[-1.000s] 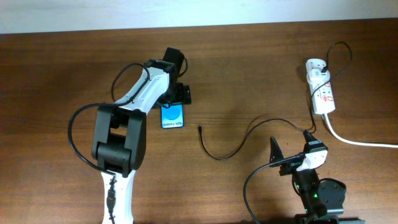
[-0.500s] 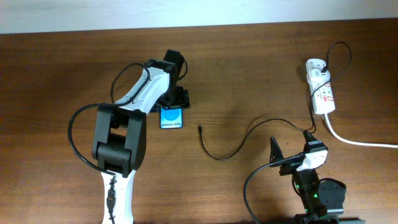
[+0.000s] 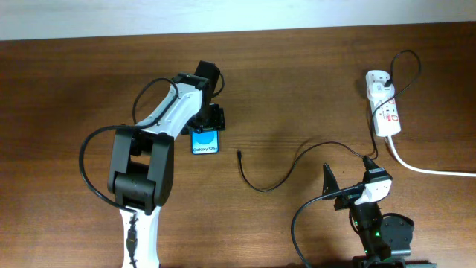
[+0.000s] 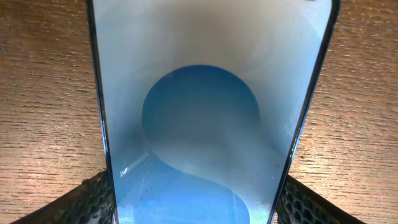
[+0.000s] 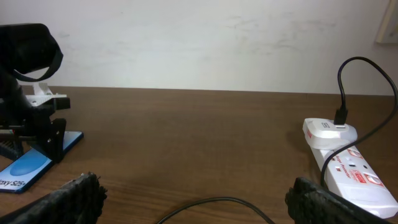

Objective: Plug charger to phone and switch on socket
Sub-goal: 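Close the left gripper on the phone's long edges, then lift the phone with the left gripper and tilt it upright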

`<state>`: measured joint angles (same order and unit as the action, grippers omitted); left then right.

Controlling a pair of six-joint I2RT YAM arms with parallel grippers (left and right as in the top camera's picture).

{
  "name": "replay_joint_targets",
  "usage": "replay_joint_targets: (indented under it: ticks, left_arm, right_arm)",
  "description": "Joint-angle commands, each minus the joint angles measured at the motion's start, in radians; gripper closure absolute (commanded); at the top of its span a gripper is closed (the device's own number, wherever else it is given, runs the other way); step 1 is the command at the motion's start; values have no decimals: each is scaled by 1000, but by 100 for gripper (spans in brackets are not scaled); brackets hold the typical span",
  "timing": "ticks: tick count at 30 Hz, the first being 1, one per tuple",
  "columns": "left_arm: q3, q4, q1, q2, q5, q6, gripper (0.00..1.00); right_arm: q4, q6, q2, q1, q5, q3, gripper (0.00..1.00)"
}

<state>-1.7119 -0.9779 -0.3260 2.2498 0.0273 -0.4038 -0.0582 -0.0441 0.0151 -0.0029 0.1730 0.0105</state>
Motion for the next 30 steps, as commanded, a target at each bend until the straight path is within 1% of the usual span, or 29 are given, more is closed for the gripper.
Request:
replay_joint_targets:
  ticks: [1, 12, 15, 18, 20, 22, 25, 29, 30]
  left_arm:
    - [29, -8, 0, 45, 11, 5, 27]
    - [-207, -174, 0, 44, 10, 5, 28]
    - [-275, -243, 0, 44, -28, 5, 28]
    - [-356, -333, 0, 44, -168, 6, 28]
    - [-391, -373, 0, 44, -229, 10, 28]
    - [-422, -408, 0, 44, -253, 17, 28]
    - [-455, -432, 0, 44, -268, 17, 28]
    - [-480, -431, 22, 44, -430, 17, 27]
    - [-480, -431, 38, 44, -490, 17, 27]
  right_arm:
    - [-6, 7, -6, 8, -5, -5, 2]
    - [-6, 7, -6, 8, -5, -5, 2]
    - [-6, 7, -6, 8, -5, -5, 2]
    - [-6, 7, -6, 8, -5, -5, 2]
    - [-6, 7, -6, 8, -5, -5, 2]
    - [-6, 7, -6, 8, -5, -5, 2]
    - [-6, 7, -6, 8, -5, -5, 1]
    - [-6, 7, -6, 8, -5, -5, 2]
    - [-6, 7, -6, 8, -5, -5, 2]
